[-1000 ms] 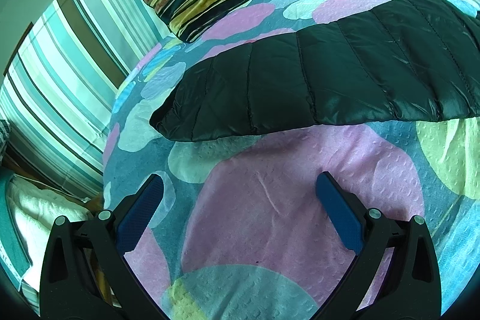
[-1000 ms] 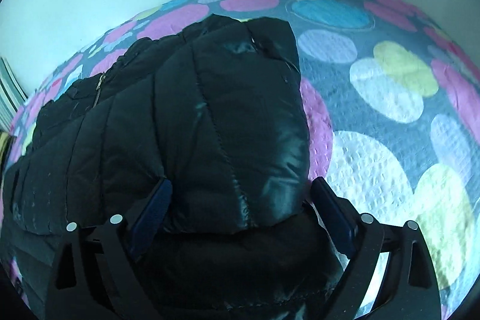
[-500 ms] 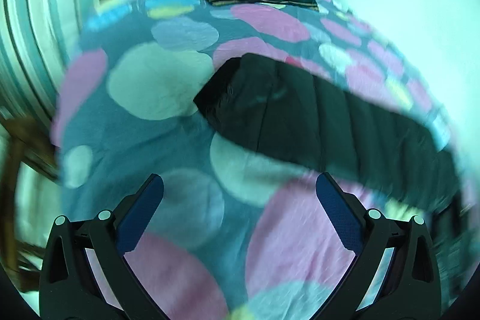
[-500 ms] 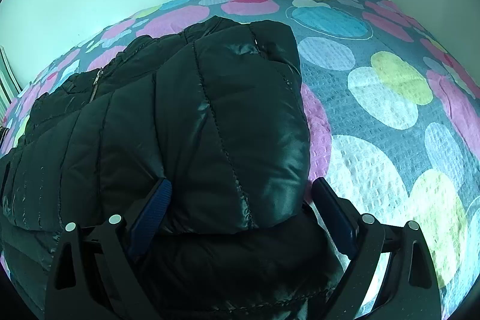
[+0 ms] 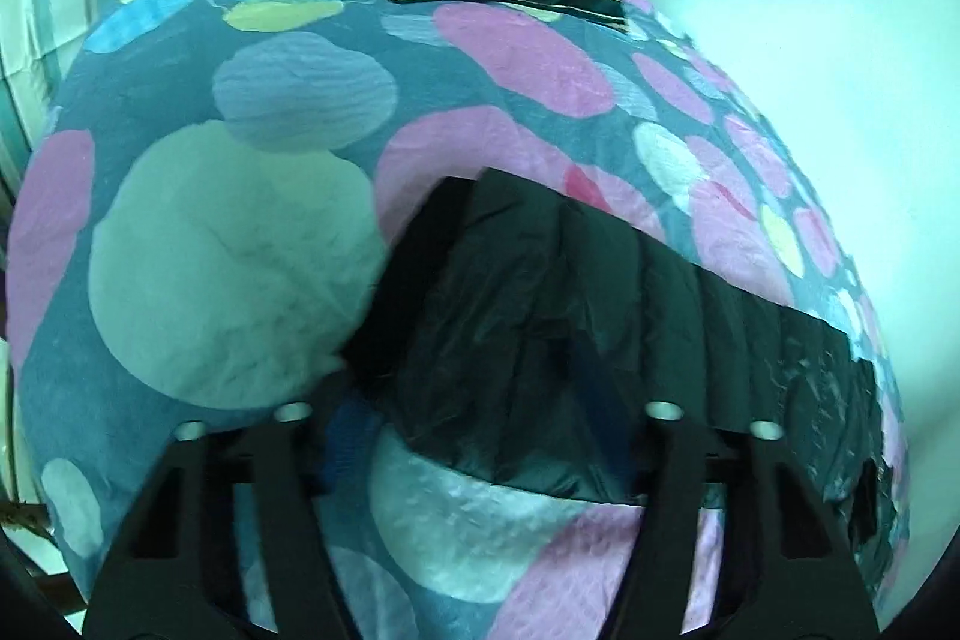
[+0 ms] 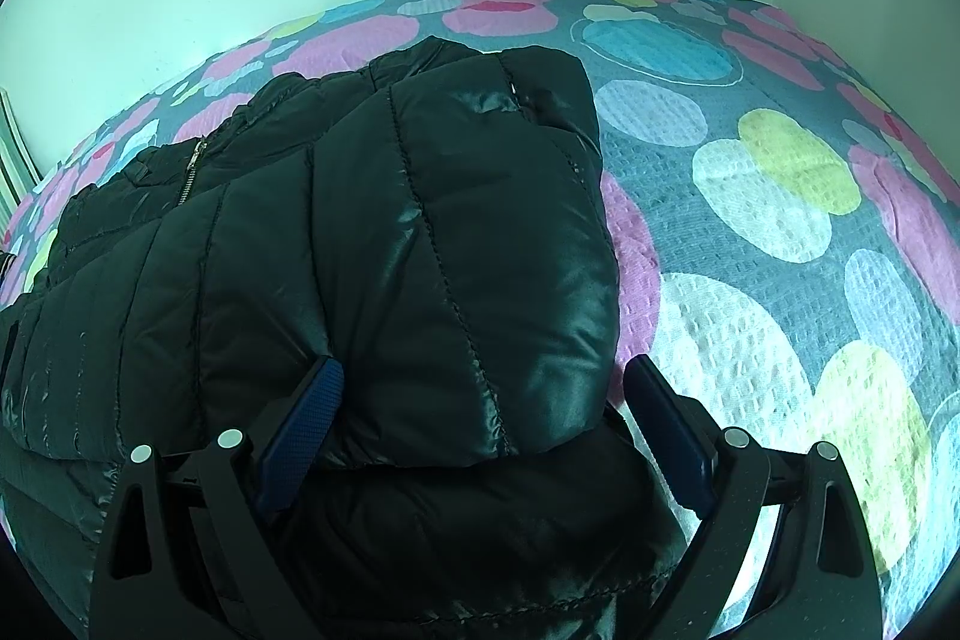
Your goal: Fold large clothes
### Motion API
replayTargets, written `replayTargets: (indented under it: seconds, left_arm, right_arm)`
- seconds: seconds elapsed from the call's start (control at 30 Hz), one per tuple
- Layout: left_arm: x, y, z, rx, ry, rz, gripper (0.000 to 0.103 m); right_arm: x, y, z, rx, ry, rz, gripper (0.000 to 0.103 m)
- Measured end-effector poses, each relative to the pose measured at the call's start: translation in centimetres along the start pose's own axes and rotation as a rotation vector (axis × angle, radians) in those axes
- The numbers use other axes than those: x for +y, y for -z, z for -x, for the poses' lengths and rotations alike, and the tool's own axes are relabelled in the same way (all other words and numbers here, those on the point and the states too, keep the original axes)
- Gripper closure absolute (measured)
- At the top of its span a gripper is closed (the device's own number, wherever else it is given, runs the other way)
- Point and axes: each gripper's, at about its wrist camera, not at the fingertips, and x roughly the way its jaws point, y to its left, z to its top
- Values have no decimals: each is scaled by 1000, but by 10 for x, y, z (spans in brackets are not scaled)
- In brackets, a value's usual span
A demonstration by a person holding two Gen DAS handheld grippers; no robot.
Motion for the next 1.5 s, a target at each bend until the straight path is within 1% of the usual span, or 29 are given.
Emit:
replayTargets:
  seconds: [0.07, 0.1, 0.17, 0.2, 0.33, 0.4, 0.53, 0.63, 0.7, 0.83, 0.93, 1.07, 1.23, 1.37, 1.47, 1.5]
  left_arm:
    - [4, -3, 0, -7, -21, 7, 73]
    - [6, -4, 0, -11, -11, 9, 79]
    - [7, -6, 1, -13, -18, 15, 92]
    - [6, -7, 2, -15, -22, 9, 93]
    - [-6, -8, 10, -44, -59, -41, 95]
    - [-14, -7, 19, -68, -60, -66, 95]
    - [-48, -7, 47, -128, -24, -145, 95]
    - [-89, -3, 66, -156, 35, -220, 95]
    - [-129, 6, 80, -175, 73, -298, 95]
    - [-207, 35, 98, -198, 135, -453, 96]
    - [-276, 68, 113, -206, 225, -573, 96]
    - [-346, 110, 127, -197, 318, -679, 96]
    - [-424, 166, 135, -182, 412, -799, 96]
    - [-465, 213, 133, -138, 454, -880, 96]
    - [-482, 243, 121, -92, 464, -931, 95]
    - [-482, 252, 116, -76, 463, -944, 95]
  right_arm:
    - [0, 0, 0, 0, -1, -1, 10]
    - [0, 0, 0, 0, -1, -1, 10]
    - [0, 0, 0, -1, -1, -1, 10]
    - [0, 0, 0, 0, -1, -1, 10]
    - [-1, 0, 0, 0, -4, -4, 10]
    - [-1, 0, 0, 0, -7, -6, 10]
    - [-2, 0, -1, 0, -14, -13, 10]
    - [-3, 0, -1, 0, -18, -15, 10]
    - [-3, 0, -1, 0, -22, -18, 10]
    - [-3, 0, -1, -1, -27, -22, 10]
    - [-4, 1, -1, -1, -28, -23, 10]
    - [-4, 0, -1, -2, -29, -24, 10]
    - [-4, 1, -1, 1, -38, -30, 10]
    - [-5, 1, -2, 1, -43, -34, 10]
    - [-5, 1, -2, 0, -44, -34, 10]
    - [-5, 1, -2, 1, -45, -35, 10]
